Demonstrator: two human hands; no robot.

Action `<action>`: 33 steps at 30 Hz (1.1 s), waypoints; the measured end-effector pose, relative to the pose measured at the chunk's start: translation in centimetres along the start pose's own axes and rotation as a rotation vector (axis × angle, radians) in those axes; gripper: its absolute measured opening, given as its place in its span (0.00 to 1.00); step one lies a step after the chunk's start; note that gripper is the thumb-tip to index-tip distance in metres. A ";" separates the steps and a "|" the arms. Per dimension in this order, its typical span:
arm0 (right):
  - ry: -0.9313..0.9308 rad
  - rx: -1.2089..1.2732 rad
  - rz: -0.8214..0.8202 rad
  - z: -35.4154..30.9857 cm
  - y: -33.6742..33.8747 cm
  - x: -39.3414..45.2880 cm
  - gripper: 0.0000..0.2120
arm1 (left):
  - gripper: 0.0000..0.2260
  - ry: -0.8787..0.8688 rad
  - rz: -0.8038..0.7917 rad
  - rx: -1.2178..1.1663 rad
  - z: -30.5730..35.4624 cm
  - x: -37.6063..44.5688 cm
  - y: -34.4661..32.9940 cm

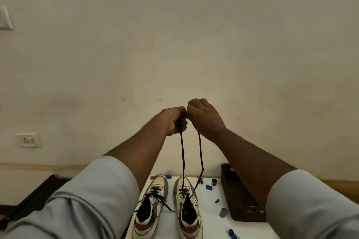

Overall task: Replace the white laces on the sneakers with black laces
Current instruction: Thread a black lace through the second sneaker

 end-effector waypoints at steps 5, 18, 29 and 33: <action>-0.009 0.050 -0.134 0.8 0.4 -0.7 0.06 | 0.12 0.098 -0.107 0.113 -1.0 -0.3 0.5; -0.821 1.344 -0.492 0.5 -1.0 -3.9 0.12 | 0.16 -0.650 -0.050 0.894 -6.0 0.4 2.0; -0.820 0.122 -1.038 4.1 -7.6 -17.2 0.14 | 0.12 0.169 -0.265 2.117 -17.5 1.8 11.2; -0.851 0.015 -1.009 4.9 -9.0 -18.8 0.17 | 0.22 0.144 -0.062 2.202 -19.1 3.1 13.8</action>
Point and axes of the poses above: each hand's wrist, its own x-axis towards the middle knuckle, its own y-axis out of the back of the hand, z = x × y, the point moved 1 cm from there along x, towards the middle knuckle, and after that the axes turned 6 degrees about -z, right-handed, at the moved point
